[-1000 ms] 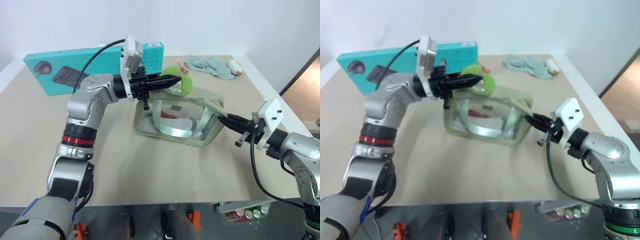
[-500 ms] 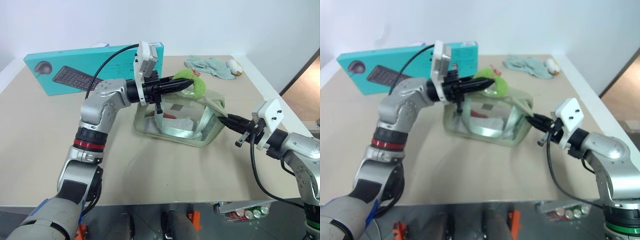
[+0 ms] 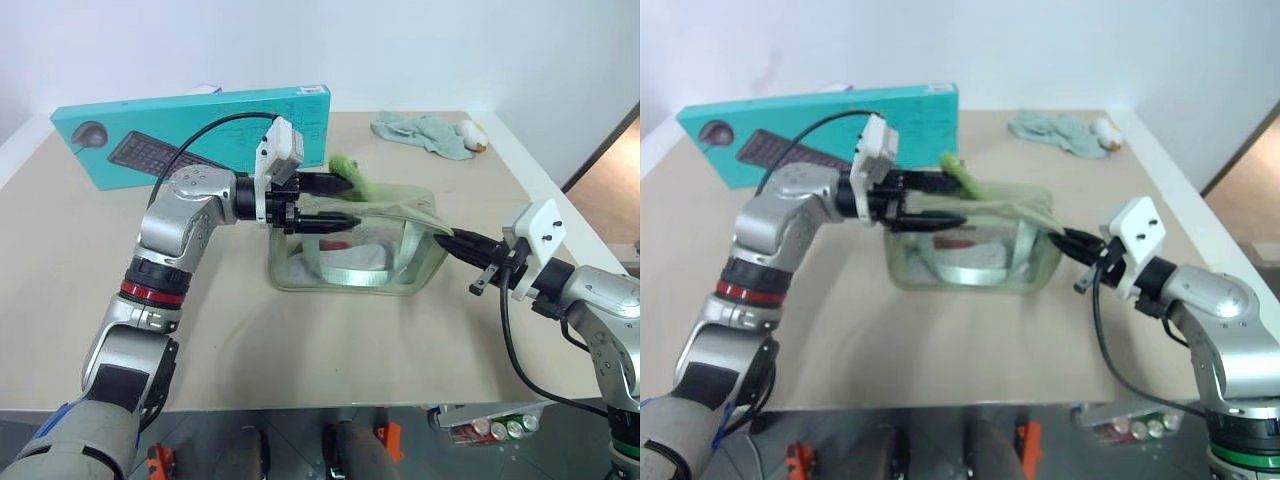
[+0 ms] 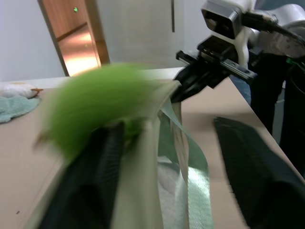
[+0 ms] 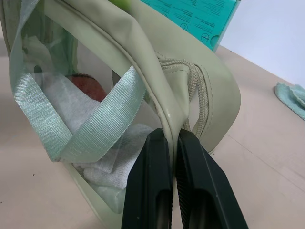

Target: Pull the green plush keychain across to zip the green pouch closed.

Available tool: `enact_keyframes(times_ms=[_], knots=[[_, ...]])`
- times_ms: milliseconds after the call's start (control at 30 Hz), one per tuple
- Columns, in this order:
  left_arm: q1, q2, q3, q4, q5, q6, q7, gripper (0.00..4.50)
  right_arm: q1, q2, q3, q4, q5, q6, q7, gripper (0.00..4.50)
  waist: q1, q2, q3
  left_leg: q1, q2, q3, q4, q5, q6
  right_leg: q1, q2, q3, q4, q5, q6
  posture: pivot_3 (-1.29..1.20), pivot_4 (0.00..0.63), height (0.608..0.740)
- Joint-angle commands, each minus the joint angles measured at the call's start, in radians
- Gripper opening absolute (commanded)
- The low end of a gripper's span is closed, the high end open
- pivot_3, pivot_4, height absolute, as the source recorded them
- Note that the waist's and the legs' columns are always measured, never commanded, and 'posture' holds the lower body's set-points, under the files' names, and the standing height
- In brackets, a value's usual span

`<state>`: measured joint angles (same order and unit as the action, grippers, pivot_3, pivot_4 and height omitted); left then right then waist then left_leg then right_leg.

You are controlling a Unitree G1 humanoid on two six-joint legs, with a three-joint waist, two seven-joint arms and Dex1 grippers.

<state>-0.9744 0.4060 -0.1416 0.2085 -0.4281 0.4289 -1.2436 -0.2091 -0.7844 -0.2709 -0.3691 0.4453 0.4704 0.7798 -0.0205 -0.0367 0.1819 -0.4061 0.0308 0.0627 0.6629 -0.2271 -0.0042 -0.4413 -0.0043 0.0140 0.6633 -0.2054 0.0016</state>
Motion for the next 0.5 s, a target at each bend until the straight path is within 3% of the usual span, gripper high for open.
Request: enact_keyframes(times_ms=[33,233,400,500], knots=[[-0.008,0.046,0.01,-0.044,0.0,-0.008,-0.045,3.66,-0.008,-0.006,-0.012,-0.025,0.002,-0.016,-0.006,0.0,0.0,0.0,0.0,0.0,0.0,0.0,0.0,0.0,0.0,0.0,0.0,0.0,0.0,0.0,0.0,0.0,0.15,0.74],[0.069,0.157,0.031,-0.171,-0.066,0.114,-0.094,3.66,-0.011,-0.011,-0.012,-0.019,0.002,-0.021,0.003,0.0,-0.001,0.0,0.0,0.0,0.001,0.0,0.0,0.0,0.0,0.0,0.0,0.0,0.0,0.0,0.0,0.0,0.15,0.74],[0.079,0.194,0.141,-0.226,-0.183,0.276,-0.005,3.66,-0.009,-0.014,-0.014,-0.014,0.004,-0.025,0.009,0.0,0.0,0.0,0.0,0.0,0.001,0.0,0.001,0.0,0.0,0.0,0.0,0.0,0.0,0.0,0.0,0.0,0.15,0.74],[0.079,0.202,0.199,-0.21,-0.188,0.275,0.057,3.66,-0.012,-0.014,-0.01,-0.005,0.003,-0.03,0.015,0.0,0.0,0.0,0.0,0.0,0.001,0.0,0.001,0.0,0.001,0.0,0.0,0.0,0.0,0.0,0.0,0.0,0.15,0.74]])
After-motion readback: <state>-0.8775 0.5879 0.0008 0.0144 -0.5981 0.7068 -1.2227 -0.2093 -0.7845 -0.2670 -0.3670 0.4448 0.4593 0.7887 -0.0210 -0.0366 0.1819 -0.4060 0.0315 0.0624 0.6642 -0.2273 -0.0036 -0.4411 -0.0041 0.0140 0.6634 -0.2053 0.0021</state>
